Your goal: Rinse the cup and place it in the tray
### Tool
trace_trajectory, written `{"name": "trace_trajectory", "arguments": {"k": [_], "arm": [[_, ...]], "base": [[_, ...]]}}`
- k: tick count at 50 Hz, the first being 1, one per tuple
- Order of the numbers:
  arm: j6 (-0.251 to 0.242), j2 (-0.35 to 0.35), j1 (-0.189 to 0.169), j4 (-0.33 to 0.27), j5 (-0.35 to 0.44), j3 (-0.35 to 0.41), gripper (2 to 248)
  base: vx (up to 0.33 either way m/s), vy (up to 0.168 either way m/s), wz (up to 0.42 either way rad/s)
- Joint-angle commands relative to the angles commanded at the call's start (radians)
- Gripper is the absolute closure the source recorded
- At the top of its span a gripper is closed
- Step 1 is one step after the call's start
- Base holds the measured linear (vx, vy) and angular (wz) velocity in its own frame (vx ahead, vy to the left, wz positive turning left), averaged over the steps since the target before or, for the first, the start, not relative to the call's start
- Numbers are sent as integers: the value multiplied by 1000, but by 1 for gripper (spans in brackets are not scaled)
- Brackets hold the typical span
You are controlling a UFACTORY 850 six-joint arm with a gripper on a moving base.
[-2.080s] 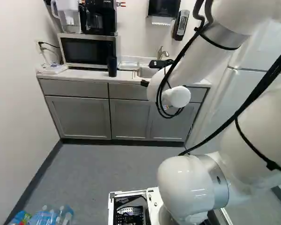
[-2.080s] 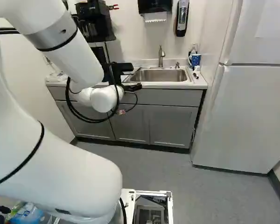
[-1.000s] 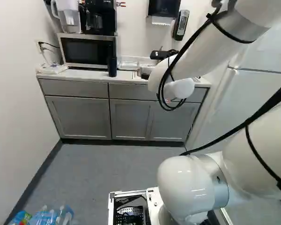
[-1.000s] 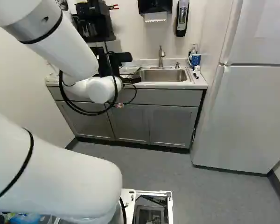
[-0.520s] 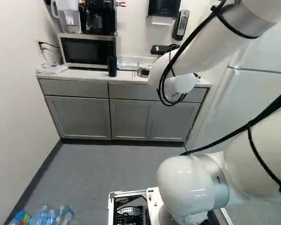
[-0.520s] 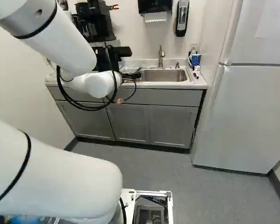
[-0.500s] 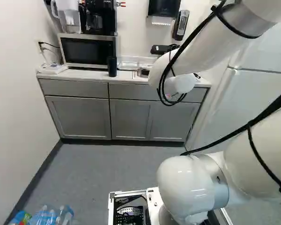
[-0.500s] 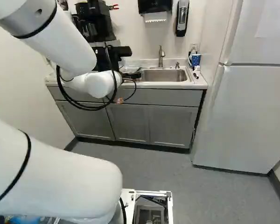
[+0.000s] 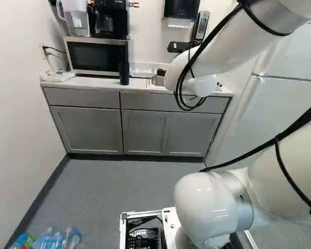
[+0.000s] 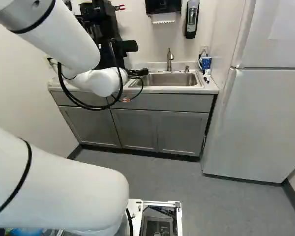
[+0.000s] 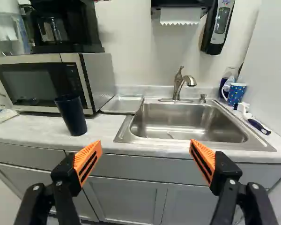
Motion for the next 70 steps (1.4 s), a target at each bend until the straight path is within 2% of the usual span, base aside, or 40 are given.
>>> {"name": "trace_trajectory", "arguments": {"k": [45, 70], "arm": [[0, -32, 0, 0, -1, -122, 3], [0, -55, 1, 0, -83, -194, 3]], "base": [[0, 0, 0], [0, 0, 0]]}}
